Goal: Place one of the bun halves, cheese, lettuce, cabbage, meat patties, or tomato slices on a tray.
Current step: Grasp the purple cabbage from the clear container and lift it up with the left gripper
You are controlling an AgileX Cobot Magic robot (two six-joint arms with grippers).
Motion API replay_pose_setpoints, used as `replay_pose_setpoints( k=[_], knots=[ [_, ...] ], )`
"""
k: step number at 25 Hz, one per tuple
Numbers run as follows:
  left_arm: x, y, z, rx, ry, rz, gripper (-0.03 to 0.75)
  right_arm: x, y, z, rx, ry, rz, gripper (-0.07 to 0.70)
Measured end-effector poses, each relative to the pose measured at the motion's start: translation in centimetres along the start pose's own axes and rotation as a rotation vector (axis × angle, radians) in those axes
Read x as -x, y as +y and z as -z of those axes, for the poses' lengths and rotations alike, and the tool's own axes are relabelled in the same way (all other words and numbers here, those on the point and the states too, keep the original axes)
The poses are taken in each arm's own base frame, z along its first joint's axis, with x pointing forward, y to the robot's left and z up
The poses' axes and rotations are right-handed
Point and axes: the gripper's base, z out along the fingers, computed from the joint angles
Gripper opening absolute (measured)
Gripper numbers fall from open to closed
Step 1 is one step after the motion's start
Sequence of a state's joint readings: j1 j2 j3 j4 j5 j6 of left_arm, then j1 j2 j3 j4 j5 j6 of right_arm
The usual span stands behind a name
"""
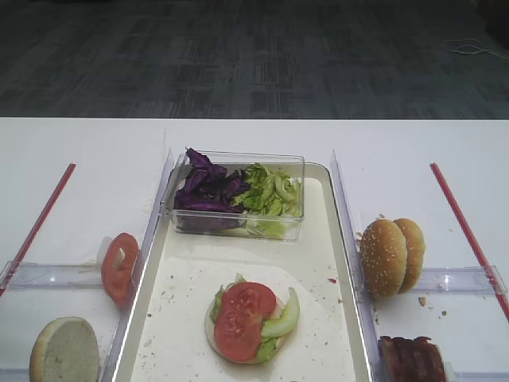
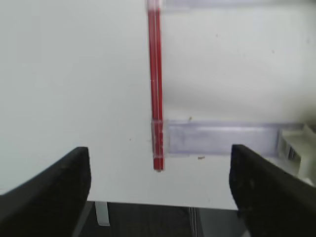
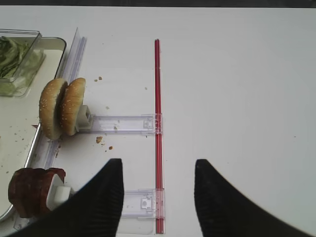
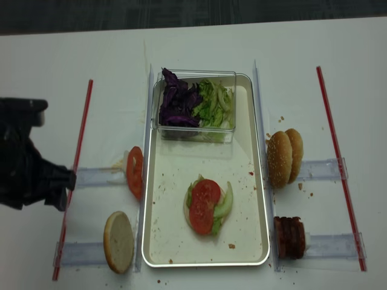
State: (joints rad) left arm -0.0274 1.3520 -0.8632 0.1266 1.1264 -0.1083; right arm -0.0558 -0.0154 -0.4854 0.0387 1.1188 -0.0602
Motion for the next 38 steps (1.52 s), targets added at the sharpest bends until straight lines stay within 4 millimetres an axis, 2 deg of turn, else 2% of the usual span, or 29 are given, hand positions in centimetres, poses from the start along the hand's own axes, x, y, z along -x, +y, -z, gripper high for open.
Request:
replay_pose_setpoints(
  k=[9,14,19,22,27,34,38],
  knots=[
    [10.0,-0.6,-0.5,-0.002,-0.032,0.006,0.564,0.0,0.0,0.0,0.000,0.000,0.000,0.381],
    [14.7,-0.9,-0.8,-0.001,-0.051,0.010,0.564,0.0,0.0,0.0,0.000,0.000,0.000,0.381],
    [18.3,-1.2,-1.4,-0.010,-0.082,0.017,0.564,0.0,0.0,0.0,0.000,0.000,0.000,0.381],
    [19.4,-1.5,-2.2,-0.030,-0.078,0.024,0.564,0.0,0.0,0.0,0.000,0.000,0.000,0.381],
    [19.9,-1.8,-3.5,-0.039,-0.059,0.025,0.564,0.0,0.0,0.0,0.000,0.000,0.000,0.381],
    [20.1,-2.8,-3.1,-0.120,-0.079,0.009,0.564,0.0,0.0,0.0,0.000,0.000,0.000,0.381],
    [20.4,-5.3,-2.1,-0.157,-0.114,-0.072,0.564,0.0,0.0,0.0,0.000,0.000,0.000,0.381]
  ],
)
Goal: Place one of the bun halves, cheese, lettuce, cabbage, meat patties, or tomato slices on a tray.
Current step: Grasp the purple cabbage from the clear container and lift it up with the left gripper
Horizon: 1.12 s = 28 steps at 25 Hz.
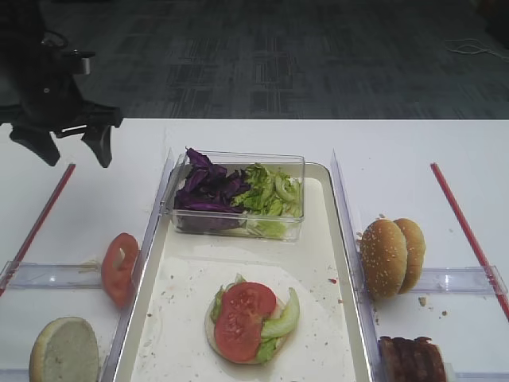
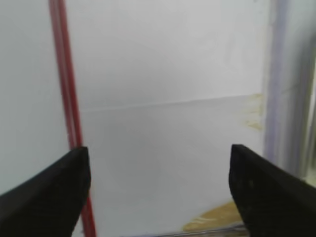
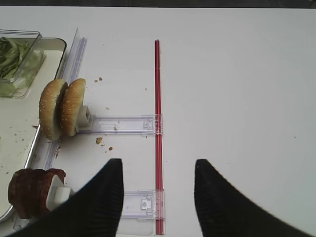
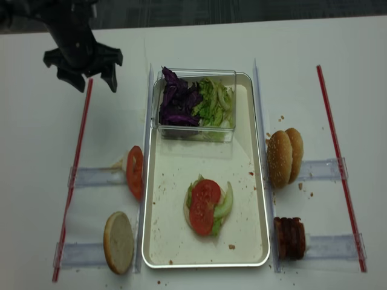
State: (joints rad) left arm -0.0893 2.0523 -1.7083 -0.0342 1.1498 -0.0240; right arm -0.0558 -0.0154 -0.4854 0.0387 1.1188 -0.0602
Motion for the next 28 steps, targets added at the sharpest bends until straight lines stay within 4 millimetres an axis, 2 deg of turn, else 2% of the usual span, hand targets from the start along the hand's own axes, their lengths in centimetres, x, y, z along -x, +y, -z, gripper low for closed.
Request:
replay_pose_setpoints(
  k=[5,10,14,17,23,28],
  knots=[
    [-0.1,-6.0,0.6,-0.031,-0.030,-0.147,0.564,0.0,0.0,0.0,0.000,0.000,0.000,0.381],
    [-1.6,-12.5,0.7,-0.076,-0.051,-0.291,0.564,0.0,0.0,0.0,0.000,0.000,0.000,0.381],
    [-2.5,-15.9,0.8,-0.100,-0.084,-0.366,0.564,0.0,0.0,0.0,0.000,0.000,0.000,0.381],
    [-2.9,-17.0,0.8,-0.109,-0.097,-0.394,0.564,0.0,0.0,0.0,0.000,0.000,0.000,0.381],
    [-2.6,-16.8,0.8,-0.093,-0.119,-0.400,0.545,0.0,0.0,0.0,0.000,0.000,0.000,0.381],
    [-2.3,-16.7,-1.3,-0.079,-0.078,-0.404,0.527,0.0,0.0,0.0,0.000,0.000,0.000,0.381]
  ],
)
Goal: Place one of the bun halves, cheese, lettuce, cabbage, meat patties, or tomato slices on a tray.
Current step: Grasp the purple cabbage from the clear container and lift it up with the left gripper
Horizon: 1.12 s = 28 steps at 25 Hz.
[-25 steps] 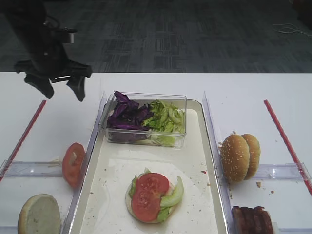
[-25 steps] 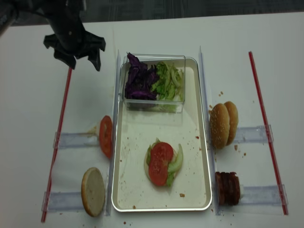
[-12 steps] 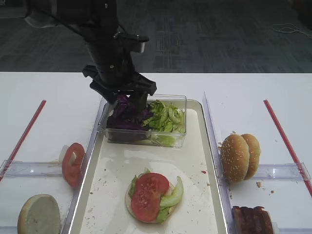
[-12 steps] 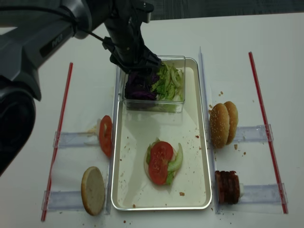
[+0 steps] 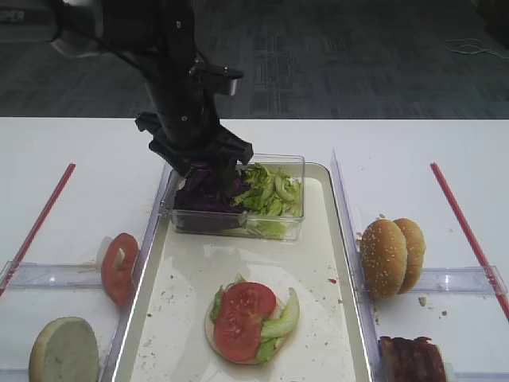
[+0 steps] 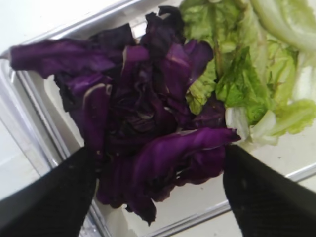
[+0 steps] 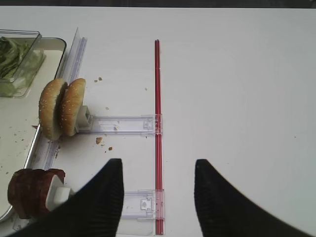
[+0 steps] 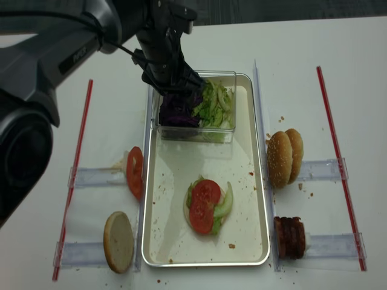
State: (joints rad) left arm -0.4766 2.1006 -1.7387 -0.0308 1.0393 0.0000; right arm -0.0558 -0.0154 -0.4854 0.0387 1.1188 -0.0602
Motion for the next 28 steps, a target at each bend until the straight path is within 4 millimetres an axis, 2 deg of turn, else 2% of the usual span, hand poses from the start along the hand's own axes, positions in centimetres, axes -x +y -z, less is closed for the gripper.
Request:
replay_pose_setpoints(
  k=[3,16,22,28],
  knots=[
    [-0.1,0.0,-1.3,0.000,0.028,0.001,0.503,0.0,0.0,0.0,0.000,0.000,0.000,0.381],
    [-0.3,0.2,-4.5,0.009,0.084,-0.002,0.414,0.0,0.0,0.0,0.000,0.000,0.000,0.381],
    [-0.3,0.4,-4.8,0.027,0.088,-0.014,0.287,0.0,0.0,0.0,0.000,0.000,0.000,0.381],
    [-0.2,0.5,-4.7,0.042,0.082,-0.024,0.082,0.0,0.0,0.0,0.000,0.000,0.000,0.381]
  ],
)
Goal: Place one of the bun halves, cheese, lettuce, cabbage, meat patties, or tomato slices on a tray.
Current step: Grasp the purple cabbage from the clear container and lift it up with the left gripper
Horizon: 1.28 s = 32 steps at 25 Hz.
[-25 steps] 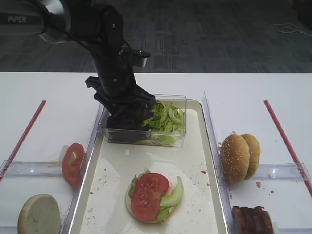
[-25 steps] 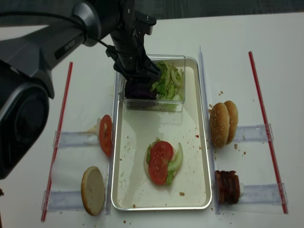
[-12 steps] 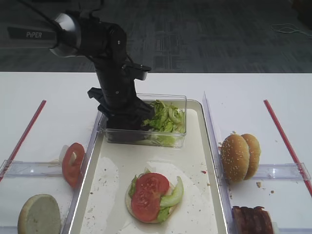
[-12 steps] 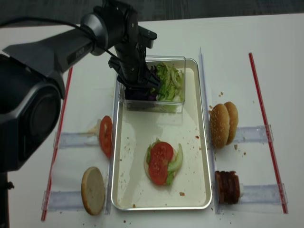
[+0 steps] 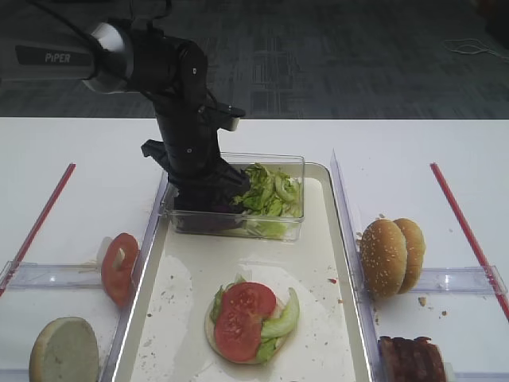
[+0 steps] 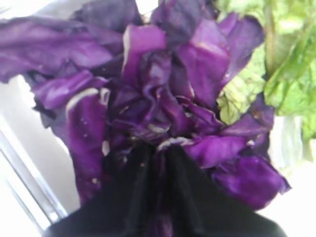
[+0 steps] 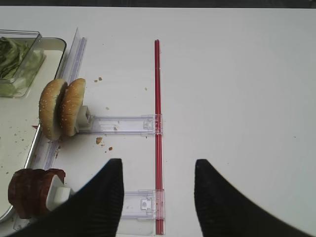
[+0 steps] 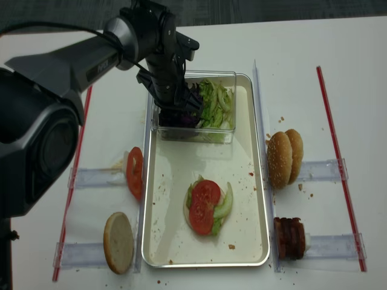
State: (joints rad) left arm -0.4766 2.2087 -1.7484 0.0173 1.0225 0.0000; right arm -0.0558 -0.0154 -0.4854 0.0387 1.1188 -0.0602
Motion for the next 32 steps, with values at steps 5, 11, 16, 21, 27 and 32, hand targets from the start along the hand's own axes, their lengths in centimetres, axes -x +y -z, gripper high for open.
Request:
replay_pose_setpoints(
  k=[5,11,16,21,27,32],
  knots=[
    [0.0,0.0,0.0,0.000,0.000,0.000,0.032,0.0,0.0,0.0,0.000,0.000,0.000,0.381],
    [0.0,0.0,0.8,0.002,-0.016,0.017,0.032,0.0,0.0,0.0,0.000,0.000,0.000,0.381],
    [0.2,0.2,5.1,0.002,-0.108,0.020,0.032,0.0,0.0,0.0,0.000,0.000,0.000,0.381],
    [-0.3,0.3,9.5,0.004,-0.188,0.022,0.032,0.0,0.0,0.0,0.000,0.000,-0.004,0.381],
    [-1.1,0.4,12.2,0.006,-0.208,0.019,0.032,0.0,0.0,0.0,0.000,0.000,-0.004,0.381],
    [-1.5,0.4,12.2,0.006,-0.168,0.022,0.032,0.0,0.0,0.0,0.000,-0.002,-0.004,0.381]
  ],
)
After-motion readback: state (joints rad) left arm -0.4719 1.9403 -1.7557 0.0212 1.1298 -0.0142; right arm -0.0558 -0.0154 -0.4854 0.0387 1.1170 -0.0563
